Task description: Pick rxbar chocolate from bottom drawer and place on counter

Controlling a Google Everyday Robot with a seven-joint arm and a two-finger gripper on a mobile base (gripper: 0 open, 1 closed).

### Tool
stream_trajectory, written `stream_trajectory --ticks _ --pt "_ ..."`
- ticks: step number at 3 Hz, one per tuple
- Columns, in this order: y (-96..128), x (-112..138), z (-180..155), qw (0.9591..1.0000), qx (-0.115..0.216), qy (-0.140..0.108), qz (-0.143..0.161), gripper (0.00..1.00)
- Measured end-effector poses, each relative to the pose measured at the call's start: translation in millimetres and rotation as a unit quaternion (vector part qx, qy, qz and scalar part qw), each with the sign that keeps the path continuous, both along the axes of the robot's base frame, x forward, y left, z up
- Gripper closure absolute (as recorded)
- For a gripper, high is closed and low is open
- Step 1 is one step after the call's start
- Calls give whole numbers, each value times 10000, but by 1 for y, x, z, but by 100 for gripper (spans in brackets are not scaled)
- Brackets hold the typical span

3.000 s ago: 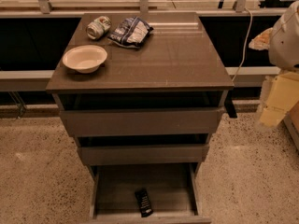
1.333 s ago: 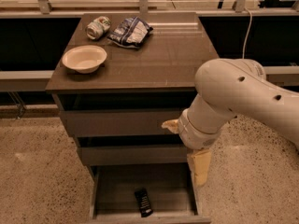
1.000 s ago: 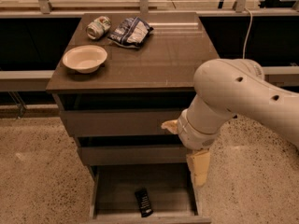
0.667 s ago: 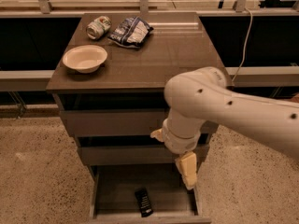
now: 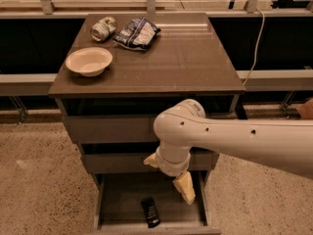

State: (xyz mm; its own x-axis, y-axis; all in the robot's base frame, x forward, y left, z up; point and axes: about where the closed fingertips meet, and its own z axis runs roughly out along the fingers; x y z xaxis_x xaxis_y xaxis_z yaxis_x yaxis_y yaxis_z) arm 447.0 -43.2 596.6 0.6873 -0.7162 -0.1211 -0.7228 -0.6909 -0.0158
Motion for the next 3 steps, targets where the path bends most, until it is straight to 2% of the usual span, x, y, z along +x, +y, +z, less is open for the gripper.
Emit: stream_trajectory --ticks 1,2,3 --pt "-1 11 -21 9982 142 95 583 0" --pt "-5 26 -90 9875 -39 182 1562 0" --pt "-14 36 -102 9817 -291 31 1880 0"
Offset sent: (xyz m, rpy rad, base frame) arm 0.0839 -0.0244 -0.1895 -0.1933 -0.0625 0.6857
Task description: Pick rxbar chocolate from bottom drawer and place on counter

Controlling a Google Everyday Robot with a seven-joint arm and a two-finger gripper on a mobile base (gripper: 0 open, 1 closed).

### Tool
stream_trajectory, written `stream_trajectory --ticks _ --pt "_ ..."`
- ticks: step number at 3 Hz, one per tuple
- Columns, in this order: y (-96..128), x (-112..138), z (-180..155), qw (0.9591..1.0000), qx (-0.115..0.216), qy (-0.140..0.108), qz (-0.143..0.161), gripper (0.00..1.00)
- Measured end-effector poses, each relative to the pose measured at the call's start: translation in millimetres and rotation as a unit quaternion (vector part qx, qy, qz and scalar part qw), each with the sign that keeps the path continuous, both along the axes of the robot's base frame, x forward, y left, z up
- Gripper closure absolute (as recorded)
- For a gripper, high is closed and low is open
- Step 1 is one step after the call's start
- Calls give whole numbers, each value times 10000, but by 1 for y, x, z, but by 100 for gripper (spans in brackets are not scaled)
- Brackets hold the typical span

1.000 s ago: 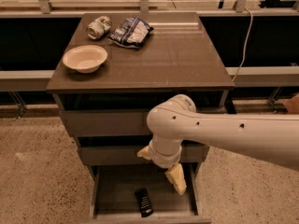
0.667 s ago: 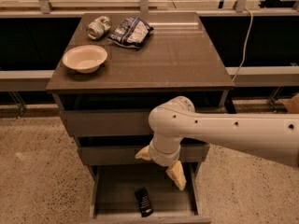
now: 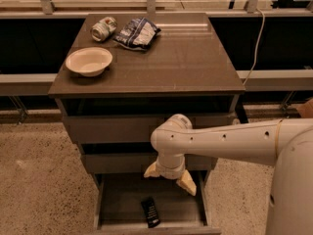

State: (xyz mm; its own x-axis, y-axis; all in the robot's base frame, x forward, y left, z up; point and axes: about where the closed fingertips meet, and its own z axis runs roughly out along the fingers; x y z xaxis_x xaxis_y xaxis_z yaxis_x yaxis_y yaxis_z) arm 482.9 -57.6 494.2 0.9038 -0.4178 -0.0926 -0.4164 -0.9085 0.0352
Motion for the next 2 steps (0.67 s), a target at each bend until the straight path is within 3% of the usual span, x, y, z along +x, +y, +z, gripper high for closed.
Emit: stream_trajectory --ticks 1,2 --pt "-1 0 1 10000 1 -4 -13 0" --pt "16 1 -15 9985 437 -53 338 0"
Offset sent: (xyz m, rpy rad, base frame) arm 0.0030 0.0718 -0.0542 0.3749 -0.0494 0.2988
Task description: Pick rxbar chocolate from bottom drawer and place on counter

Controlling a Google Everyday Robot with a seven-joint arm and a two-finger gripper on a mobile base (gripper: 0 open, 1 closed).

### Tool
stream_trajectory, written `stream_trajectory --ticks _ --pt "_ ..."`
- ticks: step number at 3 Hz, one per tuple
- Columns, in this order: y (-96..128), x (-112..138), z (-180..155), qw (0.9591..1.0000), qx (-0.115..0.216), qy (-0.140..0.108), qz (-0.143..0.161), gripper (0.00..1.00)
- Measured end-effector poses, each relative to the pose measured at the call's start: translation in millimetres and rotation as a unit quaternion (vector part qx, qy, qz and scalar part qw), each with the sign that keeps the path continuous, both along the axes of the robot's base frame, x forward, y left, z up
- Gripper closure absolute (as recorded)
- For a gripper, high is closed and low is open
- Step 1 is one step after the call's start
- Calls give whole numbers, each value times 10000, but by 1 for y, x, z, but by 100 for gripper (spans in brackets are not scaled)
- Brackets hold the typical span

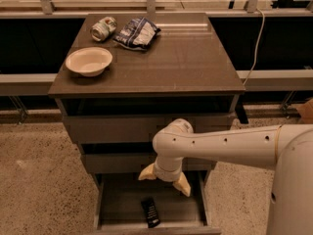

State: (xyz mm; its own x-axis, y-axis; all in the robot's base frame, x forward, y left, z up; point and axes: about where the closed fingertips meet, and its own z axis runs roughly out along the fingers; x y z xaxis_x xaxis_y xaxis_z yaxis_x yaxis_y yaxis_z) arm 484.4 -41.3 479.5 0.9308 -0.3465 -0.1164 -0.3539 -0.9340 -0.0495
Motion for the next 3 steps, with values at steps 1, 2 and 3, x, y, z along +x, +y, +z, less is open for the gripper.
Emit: stream_trajectory --ticks 1,2,3 --pt "37 -9 -49 9919 1094 -194 611 0" --pt "67 -15 -81 9764 1572 -544 1377 0" --pt "65 -10 -84 9750 1502 -636 1508 0"
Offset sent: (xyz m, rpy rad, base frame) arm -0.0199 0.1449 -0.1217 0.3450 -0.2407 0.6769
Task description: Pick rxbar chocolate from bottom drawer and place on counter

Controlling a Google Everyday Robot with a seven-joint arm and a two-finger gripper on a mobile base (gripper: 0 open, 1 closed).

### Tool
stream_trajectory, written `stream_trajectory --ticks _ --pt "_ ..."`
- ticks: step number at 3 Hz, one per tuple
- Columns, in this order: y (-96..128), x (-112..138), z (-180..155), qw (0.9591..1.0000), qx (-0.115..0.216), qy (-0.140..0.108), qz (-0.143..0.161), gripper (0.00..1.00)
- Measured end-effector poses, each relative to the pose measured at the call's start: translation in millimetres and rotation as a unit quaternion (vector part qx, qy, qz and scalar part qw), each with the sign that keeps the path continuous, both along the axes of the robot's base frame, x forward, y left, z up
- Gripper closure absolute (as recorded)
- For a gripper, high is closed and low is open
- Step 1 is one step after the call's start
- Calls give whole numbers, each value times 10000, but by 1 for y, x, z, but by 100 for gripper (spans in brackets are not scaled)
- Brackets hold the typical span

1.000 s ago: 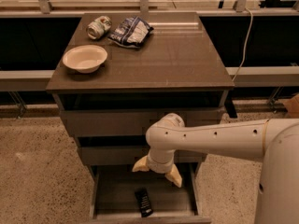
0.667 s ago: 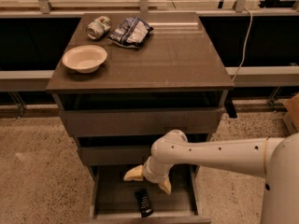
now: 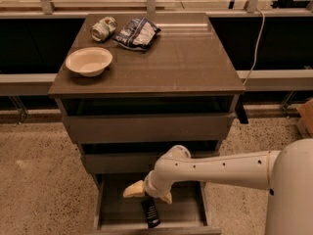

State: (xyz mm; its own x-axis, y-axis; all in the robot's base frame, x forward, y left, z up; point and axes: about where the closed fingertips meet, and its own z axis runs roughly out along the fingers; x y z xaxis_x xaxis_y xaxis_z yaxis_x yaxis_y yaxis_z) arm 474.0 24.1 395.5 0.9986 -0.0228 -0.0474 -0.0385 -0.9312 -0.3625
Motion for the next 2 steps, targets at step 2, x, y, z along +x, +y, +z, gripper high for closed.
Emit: stream_trajectory --ticks 2 --pt "-6 19 -34 9988 -450 140 135 0"
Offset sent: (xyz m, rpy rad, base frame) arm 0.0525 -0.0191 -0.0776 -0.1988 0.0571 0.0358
